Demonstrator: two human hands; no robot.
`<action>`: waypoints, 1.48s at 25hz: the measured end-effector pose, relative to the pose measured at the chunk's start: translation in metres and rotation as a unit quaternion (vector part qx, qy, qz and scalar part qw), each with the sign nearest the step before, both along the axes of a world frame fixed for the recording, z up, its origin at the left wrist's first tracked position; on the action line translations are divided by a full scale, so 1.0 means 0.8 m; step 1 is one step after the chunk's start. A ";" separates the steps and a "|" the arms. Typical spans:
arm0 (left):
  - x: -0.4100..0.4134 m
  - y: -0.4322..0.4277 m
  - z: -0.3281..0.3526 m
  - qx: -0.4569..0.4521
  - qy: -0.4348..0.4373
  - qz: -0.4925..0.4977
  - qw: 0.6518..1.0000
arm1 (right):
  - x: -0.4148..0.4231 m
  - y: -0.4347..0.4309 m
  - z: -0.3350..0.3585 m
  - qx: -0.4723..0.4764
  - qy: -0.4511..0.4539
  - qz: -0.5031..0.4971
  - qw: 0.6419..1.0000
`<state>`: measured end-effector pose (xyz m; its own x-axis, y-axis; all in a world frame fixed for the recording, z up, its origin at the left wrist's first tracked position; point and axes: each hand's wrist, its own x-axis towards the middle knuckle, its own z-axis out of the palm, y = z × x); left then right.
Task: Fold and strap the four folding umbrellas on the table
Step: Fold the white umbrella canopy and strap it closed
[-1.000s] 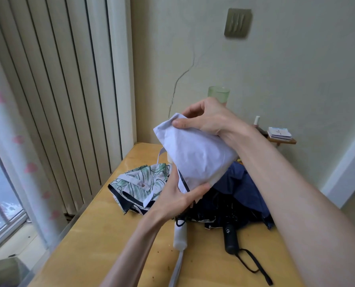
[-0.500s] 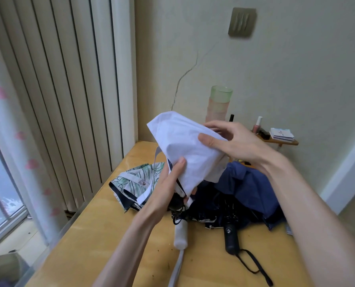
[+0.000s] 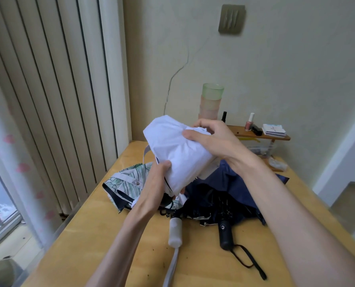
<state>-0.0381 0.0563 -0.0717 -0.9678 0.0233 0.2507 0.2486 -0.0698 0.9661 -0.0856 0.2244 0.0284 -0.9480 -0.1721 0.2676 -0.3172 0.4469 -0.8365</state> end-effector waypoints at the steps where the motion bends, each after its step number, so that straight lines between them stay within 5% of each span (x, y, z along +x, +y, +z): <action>1: -0.001 0.000 0.000 0.011 -0.009 0.007 1.000 | 0.000 -0.003 -0.001 0.011 0.032 -0.002 0.999; 5: -0.015 0.001 -0.006 -0.012 -0.022 0.092 0.995 | 0.000 -0.003 0.007 0.041 0.098 -0.054 0.993; 8: -0.004 0.009 -0.001 -0.159 0.170 0.264 0.936 | -0.009 0.000 0.014 0.094 0.112 -0.142 0.979; 10: 0.000 0.027 -0.002 -0.270 0.272 0.227 0.895 | -0.014 -0.004 0.014 0.130 0.104 -0.172 0.971; 13: -0.006 0.044 -0.015 -0.347 0.245 0.187 0.886 | -0.013 -0.013 0.014 0.148 0.078 -0.166 0.972; 21: -0.006 0.043 -0.024 -0.104 0.123 0.093 0.983 | 0.003 -0.026 0.013 0.102 0.025 -0.144 0.984; 24: -0.004 0.047 -0.027 -0.024 0.074 0.075 0.994 | 0.011 -0.026 0.018 0.097 0.023 -0.097 0.990; 28: -0.012 0.032 -0.028 0.154 -0.017 0.054 0.986 | 0.015 -0.002 0.010 -0.025 0.076 0.022 0.997; 33: -0.021 0.010 -0.030 0.146 -0.001 0.021 0.989 | 0.014 0.043 -0.038 0.066 0.123 0.025 0.990; 37: -0.026 -0.004 -0.038 0.101 0.001 0.015 0.995 | 0.012 0.062 -0.054 -0.098 0.151 0.008 0.984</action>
<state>-0.0592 0.0534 -0.1024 -0.9667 -0.0578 0.2495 0.2559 -0.2554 0.9323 -0.0757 0.2739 -0.0146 -0.8175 -0.1039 0.5665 -0.5706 0.2797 -0.7721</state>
